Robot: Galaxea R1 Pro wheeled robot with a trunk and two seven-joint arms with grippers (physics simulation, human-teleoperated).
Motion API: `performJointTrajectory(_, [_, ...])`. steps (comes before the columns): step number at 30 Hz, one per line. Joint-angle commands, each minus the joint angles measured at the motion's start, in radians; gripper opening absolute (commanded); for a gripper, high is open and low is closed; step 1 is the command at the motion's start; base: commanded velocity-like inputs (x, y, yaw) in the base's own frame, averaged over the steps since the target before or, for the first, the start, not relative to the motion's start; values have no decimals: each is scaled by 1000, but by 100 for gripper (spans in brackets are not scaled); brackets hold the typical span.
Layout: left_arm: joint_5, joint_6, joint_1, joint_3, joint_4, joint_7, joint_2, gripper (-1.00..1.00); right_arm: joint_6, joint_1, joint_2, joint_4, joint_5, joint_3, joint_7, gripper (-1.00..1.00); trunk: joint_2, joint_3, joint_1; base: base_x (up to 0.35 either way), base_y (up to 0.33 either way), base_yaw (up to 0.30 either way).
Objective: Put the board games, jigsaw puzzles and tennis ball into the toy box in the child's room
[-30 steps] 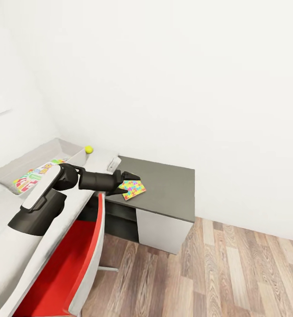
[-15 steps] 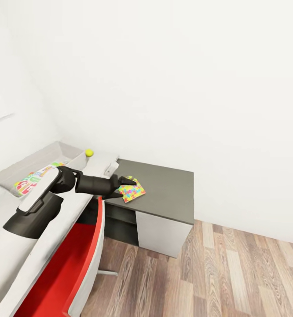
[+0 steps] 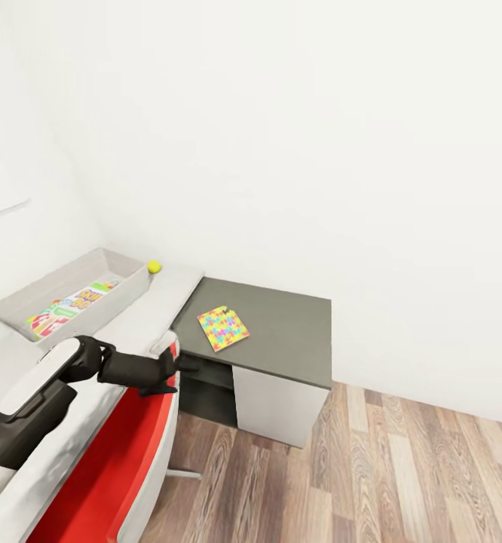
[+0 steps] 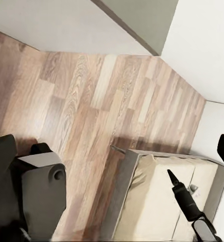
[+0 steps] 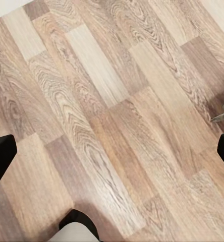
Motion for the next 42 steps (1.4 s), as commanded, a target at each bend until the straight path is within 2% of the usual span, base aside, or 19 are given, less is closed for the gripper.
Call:
performJointTrajectory(1, [11,-1,11,-1,-1,8,8,100,-3,0,0,0,-10,0,5,100,-2,0,1,0,0,0])
performJointTrajectory(5, [8,0,54,4,-5,2,37,100,-13,0,2,0,-10,0,-4,100,-2,7,1,0,0,0])
performJointTrajectory(13, [9,0,65,38,-18,-3,65,100,-17,0,2,0,-6,10,-17,100,-2,20,1,0,0,0])
performJointTrajectory(17, [9,0,65,40,-20,-4,66,100,-18,1,3,0,-2,35,-19,100,-2,27,1,0,0,0])
performJointTrajectory(21, [8,0,65,36,-20,-4,59,100,-19,1,4,0,-2,44,-20,100,-2,33,1,0,0,0])
performJointTrajectory(27, [7,0,66,16,-20,-4,56,100,-19,1,4,0,-3,46,-21,100,-2,43,1,0,0,0])
performJointTrajectory(42, [7,0,66,9,-22,-4,55,100,-24,1,4,1,-6,46,-23,100,-2,68,1,0,-1,0])
